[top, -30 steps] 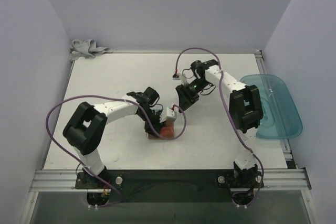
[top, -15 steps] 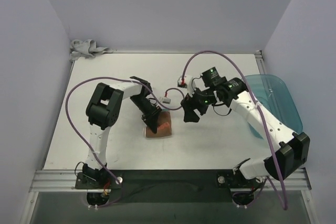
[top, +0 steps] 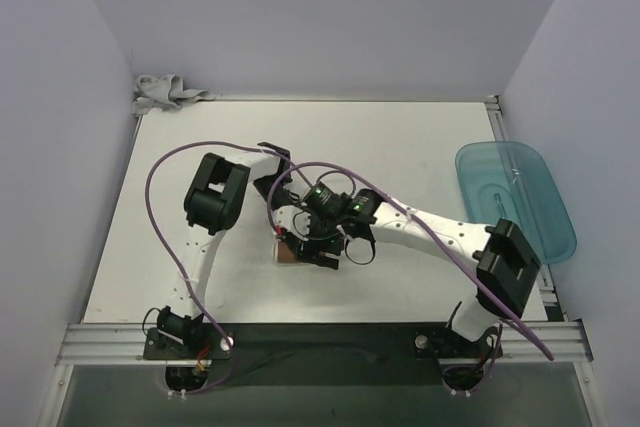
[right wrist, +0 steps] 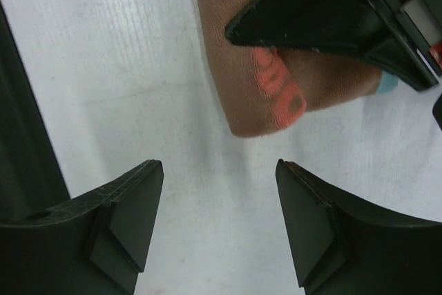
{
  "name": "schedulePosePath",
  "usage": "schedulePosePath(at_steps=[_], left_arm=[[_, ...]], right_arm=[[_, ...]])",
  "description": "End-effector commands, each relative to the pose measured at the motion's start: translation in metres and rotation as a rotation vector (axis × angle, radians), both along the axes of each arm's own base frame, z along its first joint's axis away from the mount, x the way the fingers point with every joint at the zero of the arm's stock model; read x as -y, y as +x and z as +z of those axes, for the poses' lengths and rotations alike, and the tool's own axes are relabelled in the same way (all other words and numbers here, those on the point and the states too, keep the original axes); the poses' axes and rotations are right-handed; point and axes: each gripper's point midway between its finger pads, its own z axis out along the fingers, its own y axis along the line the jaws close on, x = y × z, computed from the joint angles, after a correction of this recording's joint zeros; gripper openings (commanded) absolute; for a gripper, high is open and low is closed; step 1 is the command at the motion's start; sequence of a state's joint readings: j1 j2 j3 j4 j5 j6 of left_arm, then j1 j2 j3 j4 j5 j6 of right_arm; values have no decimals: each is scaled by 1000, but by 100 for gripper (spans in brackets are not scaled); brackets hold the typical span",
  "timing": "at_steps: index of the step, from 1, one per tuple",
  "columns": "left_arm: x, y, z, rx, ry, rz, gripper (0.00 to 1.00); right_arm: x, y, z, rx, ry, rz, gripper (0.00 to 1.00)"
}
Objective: Roll the towels
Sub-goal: Roll the towel
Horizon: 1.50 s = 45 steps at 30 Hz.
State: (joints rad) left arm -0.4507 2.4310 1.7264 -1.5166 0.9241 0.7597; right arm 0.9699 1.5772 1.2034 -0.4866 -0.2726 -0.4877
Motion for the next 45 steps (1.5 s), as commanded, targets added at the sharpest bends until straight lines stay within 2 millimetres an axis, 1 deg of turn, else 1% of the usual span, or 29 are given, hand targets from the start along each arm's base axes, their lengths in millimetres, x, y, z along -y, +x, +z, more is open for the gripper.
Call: schedulePosePath(at_steps=[1, 5, 7, 10, 13, 14, 15, 17, 18, 19, 20, 22, 23, 24, 26, 29, 30, 31, 33, 34, 36, 37, 38, 39, 40, 42, 43, 44, 45], left_arm=[[-28, 13, -59, 146, 87, -151, 30], [-30, 12, -62, 140, 89, -154, 32], [-30, 12, -61, 135, 86, -146, 32], [-30, 15, -60, 138, 78, -132, 34], [-30, 18, -60, 143, 73, -115, 34], [-32, 20, -59, 148, 70, -104, 34], [-32, 21, -59, 150, 67, -98, 34], [-34, 25, -55, 154, 55, -69, 35], [-33, 27, -55, 162, 48, -55, 35], [-34, 29, -54, 163, 46, -39, 35], [-37, 32, -51, 171, 42, -19, 35], [-38, 38, -48, 200, 27, 17, 39], [-37, 42, -39, 227, 6, 40, 41], [-42, 46, -39, 239, 3, 67, 43], [-46, 53, -27, 264, -6, 113, 47], [-61, 63, -17, 277, -9, 196, 52], [-72, 69, -13, 277, -7, 243, 54], [-78, 74, -5, 296, -15, 270, 57], [-87, 86, 9, 320, -57, 341, 59], [-100, 96, 17, 339, -69, 399, 59], [-111, 110, 42, 399, -121, 469, 59], [-131, 121, 58, 450, -136, 539, 60], [-139, 126, 67, 478, -151, 568, 60], [-145, 129, 76, 503, -164, 592, 60], [-152, 131, 91, 557, -181, 610, 60], [-169, 132, 102, 625, -175, 645, 60], [-173, 130, 115, 701, -174, 632, 61], [-175, 123, 116, 728, -171, 624, 61], [-175, 119, 119, 769, -169, 607, 61]], right_arm=[[-19, 26, -17, 167, -27, 34, 68], [-35, 33, -32, 193, -19, 69, 67], [-37, 32, -42, 181, -33, 89, 61], [-35, 24, -59, 133, -54, 109, 52], [-31, 9, -77, 55, -71, 144, 43], [-27, 1, -87, 12, -91, 157, 40], [-25, -3, -92, -10, -95, 162, 32], [-20, -11, -105, -75, -116, 172, 23], [-18, -12, -109, -100, -123, 168, 9], [-17, -14, -111, -125, -129, 167, 3], [-18, -22, -112, -187, -123, 168, 0], [-15, -26, -114, -264, -117, 163, 0], [-12, -29, -113, -300, -127, 158, 0], [-16, -31, -109, -332, -102, 169, 0], [-11, -32, -111, -372, -109, 163, 0], [-8, -35, -112, -420, -110, 173, 0], [-8, -35, -111, -427, -108, 176, 0], [-7, -37, -113, -453, -108, 173, 0], [-7, -32, -113, -470, -99, 154, 0], [-6, -35, -114, -503, -99, 148, 0], [-5, -30, -113, -529, -83, 127, 0], [-6, -29, -113, -547, -74, 117, 0], [-8, -30, -112, -572, -58, 115, 0], [-8, -26, -111, -583, -47, 103, 0], [-7, -28, -113, -611, -53, 93, 0], [-14, -25, -109, -646, -25, 88, 0], [-9, -28, -113, -695, -43, 73, 0], [-16, -22, -108, -700, -26, 78, 0], [-18, -23, -106, -733, -14, 77, 0]])
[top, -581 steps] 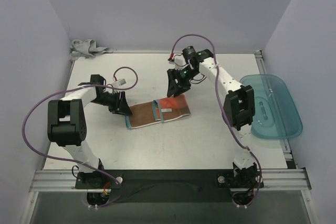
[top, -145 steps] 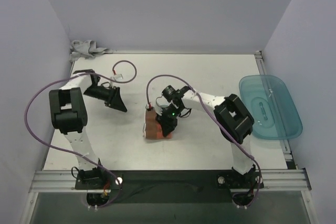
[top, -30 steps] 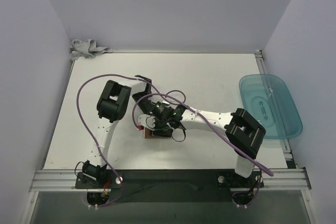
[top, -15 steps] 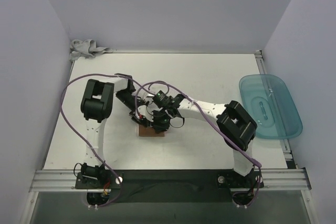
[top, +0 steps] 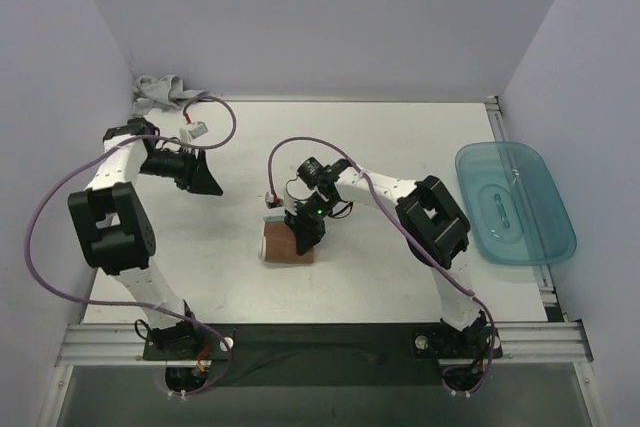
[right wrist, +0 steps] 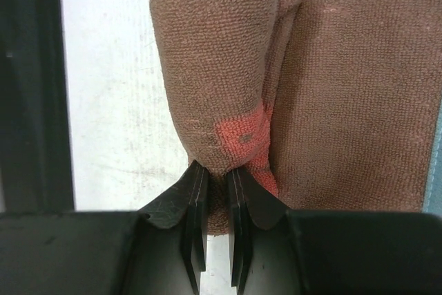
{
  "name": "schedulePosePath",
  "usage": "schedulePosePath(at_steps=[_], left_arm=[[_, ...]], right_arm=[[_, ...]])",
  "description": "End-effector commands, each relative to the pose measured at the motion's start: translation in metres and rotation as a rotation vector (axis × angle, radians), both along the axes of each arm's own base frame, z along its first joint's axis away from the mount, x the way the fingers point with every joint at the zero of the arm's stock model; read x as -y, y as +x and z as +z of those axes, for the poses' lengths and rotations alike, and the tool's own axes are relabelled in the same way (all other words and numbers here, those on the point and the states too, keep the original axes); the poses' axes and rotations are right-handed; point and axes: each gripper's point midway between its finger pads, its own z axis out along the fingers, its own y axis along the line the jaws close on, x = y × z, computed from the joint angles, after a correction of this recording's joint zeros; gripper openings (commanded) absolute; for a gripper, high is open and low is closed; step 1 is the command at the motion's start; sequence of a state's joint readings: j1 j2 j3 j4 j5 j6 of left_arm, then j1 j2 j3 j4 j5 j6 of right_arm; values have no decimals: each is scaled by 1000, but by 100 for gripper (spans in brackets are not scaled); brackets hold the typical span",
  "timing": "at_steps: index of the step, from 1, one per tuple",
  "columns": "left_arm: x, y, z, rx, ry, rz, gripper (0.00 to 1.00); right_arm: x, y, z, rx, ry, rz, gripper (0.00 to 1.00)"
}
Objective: Roll the towels
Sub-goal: Roll the towel
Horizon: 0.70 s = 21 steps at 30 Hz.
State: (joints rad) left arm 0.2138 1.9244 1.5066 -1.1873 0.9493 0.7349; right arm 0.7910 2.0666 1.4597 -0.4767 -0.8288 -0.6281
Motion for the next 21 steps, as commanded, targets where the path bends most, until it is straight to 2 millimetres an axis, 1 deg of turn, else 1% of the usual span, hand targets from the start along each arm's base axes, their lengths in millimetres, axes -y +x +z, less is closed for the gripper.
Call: schedulePosePath(at_steps=[1, 2, 3, 4, 5, 6, 7, 8, 9, 10, 12, 13, 14, 16, 17, 18, 19, 20, 21], left_arm=[[9, -9, 33, 224, 22, -66, 62], [7, -11, 46, 318, 60, -66, 62], [9, -22, 40, 331, 69, -81, 63], [11, -29, 52, 404, 95, -90, 63], [9, -29, 53, 456, 127, -96, 64], [15, -41, 44, 465, 139, -126, 64], [19, -48, 54, 541, 172, -146, 65], [21, -47, 55, 598, 210, -165, 66], [20, -51, 51, 632, 272, -197, 67], [31, -64, 52, 688, 293, -250, 68], [40, -72, 49, 778, 350, -327, 72], [54, -88, 44, 817, 349, -392, 74], [60, -91, 43, 853, 364, -421, 75], [68, -100, 36, 887, 412, -484, 76], [82, -110, 28, 900, 405, -557, 77], [90, -116, 23, 902, 408, -594, 77], [93, -118, 18, 903, 436, -618, 77], [110, -128, 11, 915, 420, -692, 78], [117, -132, 6, 910, 422, -714, 79]], right_arm=[[45, -46, -38, -309, -243, -7, 0], [43, -45, -38, -329, -242, -11, 0], [37, -40, -33, -344, -221, -13, 0], [41, -42, -38, -385, -247, -22, 0], [40, -41, -38, -402, -250, -25, 0], [36, -37, -35, -407, -238, -28, 0], [39, -39, -38, -437, -261, -34, 0], [39, -37, -38, -447, -269, -43, 0], [36, -33, -37, -443, -269, -49, 0], [39, -34, -41, -476, -313, -66, 0], [39, -35, -40, -526, -332, -65, 0], [37, -35, -40, -558, -353, -67, 0], [36, -35, -39, -577, -360, -69, 0], [37, -35, -45, -598, -388, -77, 0], [39, -35, -46, -600, -402, -84, 0], [39, -35, -49, -606, -411, -88, 0], [40, -37, -51, -618, -423, -92, 0], [40, -37, -52, -626, -427, -98, 0], [40, -37, -52, -632, -430, -100, 0]])
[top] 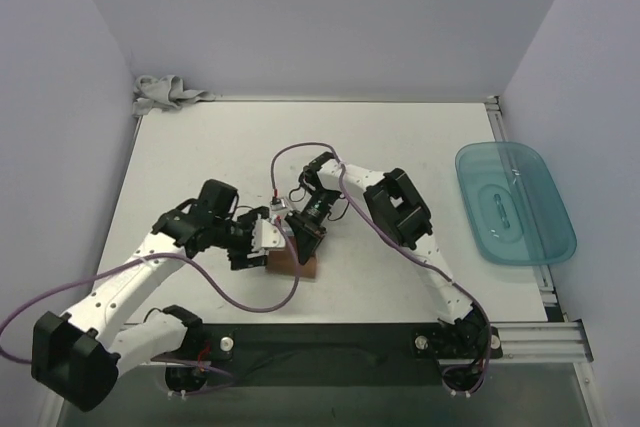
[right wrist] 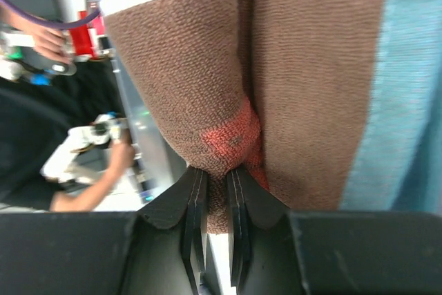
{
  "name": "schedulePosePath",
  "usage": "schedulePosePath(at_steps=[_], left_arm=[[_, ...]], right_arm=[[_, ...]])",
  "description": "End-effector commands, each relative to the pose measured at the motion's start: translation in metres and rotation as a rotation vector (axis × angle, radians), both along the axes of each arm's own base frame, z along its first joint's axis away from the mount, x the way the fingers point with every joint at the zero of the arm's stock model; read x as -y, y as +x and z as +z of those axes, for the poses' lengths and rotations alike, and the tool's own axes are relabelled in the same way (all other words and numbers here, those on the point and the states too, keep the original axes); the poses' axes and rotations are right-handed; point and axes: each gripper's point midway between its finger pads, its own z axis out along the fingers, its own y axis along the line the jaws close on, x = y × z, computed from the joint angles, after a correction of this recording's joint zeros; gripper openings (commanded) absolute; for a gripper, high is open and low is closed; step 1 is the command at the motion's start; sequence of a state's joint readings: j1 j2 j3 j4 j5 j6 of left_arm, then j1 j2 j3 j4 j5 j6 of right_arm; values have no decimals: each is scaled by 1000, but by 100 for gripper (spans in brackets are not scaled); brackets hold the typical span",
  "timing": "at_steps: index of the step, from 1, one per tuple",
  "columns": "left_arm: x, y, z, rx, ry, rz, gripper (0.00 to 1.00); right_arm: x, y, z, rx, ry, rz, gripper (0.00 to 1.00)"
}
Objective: Roll the towels
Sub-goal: Roll the towel
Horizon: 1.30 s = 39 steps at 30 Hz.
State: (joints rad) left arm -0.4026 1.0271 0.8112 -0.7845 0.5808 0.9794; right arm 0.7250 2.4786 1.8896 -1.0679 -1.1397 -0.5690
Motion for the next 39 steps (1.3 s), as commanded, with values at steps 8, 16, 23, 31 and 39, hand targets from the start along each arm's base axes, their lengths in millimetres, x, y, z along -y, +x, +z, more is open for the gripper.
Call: schedulePosePath(at_steps=[8, 16, 23, 31, 39], left_arm=[[64, 1, -40, 123, 194, -170, 85], [79, -14, -91, -5, 313, -174, 68], [56, -38, -119, -147, 399, -152, 25], [34, -64, -132, -380, 409, -95, 0], [27, -55, -134, -654, 348, -74, 0]], right_arm=[[40, -8, -47, -28, -258, 82, 0], [36, 1, -45, -42, -254, 46, 4], [39, 14, -36, -21, -263, -3, 18], [48, 58, -6, 55, -265, -219, 42], [73, 87, 54, 244, -156, -438, 44]])
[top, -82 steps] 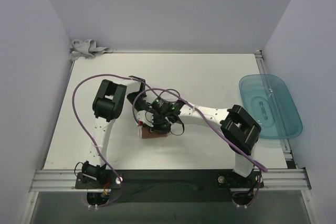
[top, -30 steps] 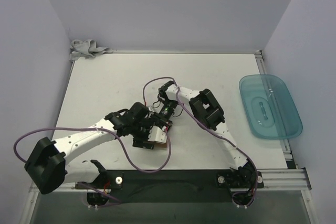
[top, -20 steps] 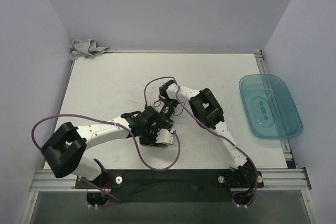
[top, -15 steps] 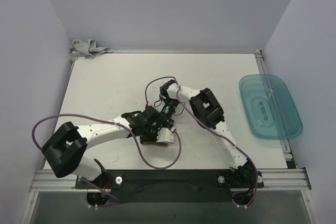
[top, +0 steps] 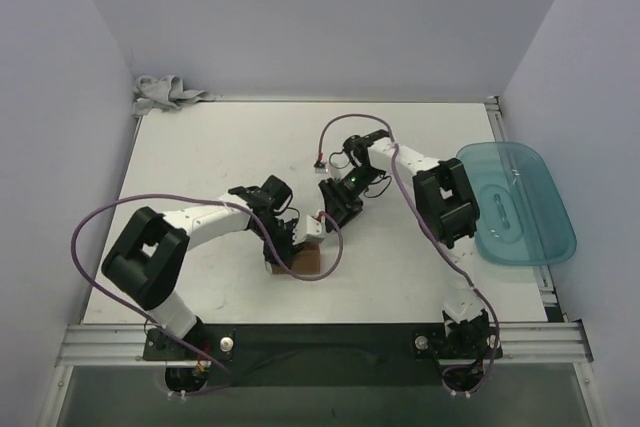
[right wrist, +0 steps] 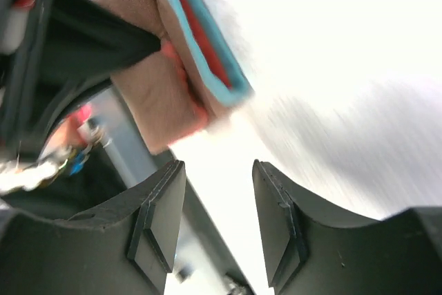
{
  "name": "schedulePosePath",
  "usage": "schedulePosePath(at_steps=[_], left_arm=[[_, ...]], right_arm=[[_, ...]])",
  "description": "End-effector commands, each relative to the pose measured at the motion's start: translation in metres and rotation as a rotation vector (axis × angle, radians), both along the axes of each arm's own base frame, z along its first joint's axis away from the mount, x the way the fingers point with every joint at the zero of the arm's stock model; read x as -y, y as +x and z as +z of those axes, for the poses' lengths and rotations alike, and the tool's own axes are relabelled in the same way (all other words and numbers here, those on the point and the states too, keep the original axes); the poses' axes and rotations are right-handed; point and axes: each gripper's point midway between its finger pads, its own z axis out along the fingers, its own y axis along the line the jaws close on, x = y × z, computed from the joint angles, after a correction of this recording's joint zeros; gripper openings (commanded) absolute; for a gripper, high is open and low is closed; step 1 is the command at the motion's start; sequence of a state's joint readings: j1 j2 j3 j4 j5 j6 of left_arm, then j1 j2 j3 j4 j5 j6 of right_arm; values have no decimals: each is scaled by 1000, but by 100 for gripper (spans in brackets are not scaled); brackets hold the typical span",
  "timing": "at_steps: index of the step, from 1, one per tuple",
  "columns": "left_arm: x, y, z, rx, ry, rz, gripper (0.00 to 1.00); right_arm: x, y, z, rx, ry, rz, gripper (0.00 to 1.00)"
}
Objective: Roll the towels
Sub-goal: Roll the towel
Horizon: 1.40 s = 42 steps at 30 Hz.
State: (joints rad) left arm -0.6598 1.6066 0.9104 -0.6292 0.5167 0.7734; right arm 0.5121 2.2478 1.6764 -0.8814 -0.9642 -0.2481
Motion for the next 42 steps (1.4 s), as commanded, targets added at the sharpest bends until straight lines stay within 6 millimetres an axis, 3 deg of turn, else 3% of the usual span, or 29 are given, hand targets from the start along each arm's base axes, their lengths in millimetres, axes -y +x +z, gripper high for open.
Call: schedulePosePath(at_steps=[1, 2, 4, 5, 7, 8, 12, 18, 20, 22, 23, 25, 28, 29, 30, 34, 42], left_arm=[[-39, -38, -24, -306, 154, -2, 0], [-38, -34, -23, -324, 149, -12, 0], [-34, -24, -23, -392, 146, 2, 0], [-33, -21, -23, -409, 144, 6, 0], [-32, -20, -24, -478, 152, 12, 0], [-28, -11, -22, -471, 135, 11, 0], [-29, -2, -33, -541, 155, 18, 0], [-31, 6, -38, -639, 180, 14, 3], [-29, 7, -39, -649, 176, 8, 5], [-28, 9, -40, -661, 176, 9, 7], [-28, 10, -41, -663, 174, 6, 8], [-27, 11, -42, -674, 175, 5, 9], [-26, 13, -44, -679, 176, 0, 9], [-25, 15, -44, -678, 172, 3, 9], [-25, 14, -45, -683, 171, 4, 9], [-24, 15, -46, -695, 179, 7, 10], [-23, 18, -49, -706, 169, 19, 20]], right_arm=[[15, 23, 36, 220, 0, -63, 44], [21, 28, 51, 287, 17, -78, 44], [34, 21, 50, 311, -2, -82, 43], [39, 21, 63, 353, 14, -93, 43], [49, 13, 66, 367, 14, -102, 42], [53, 12, 68, 388, 11, -101, 42], [63, 3, 97, 501, 31, -103, 41], [64, -21, 127, 640, 95, -30, 38], [54, -32, 134, 717, 104, 42, 38], [54, -33, 126, 812, 36, 118, 44], [38, -43, 123, 851, 45, 193, 47], [31, -42, 111, 909, -14, 252, 63], [3, -50, 93, 960, -32, 365, 68], [-4, -41, 82, 1003, -68, 388, 68], [-17, -50, 77, 1024, -60, 435, 67], [-46, -50, 49, 1067, -76, 516, 60], [-65, -56, 14, 1049, -54, 567, 50]])
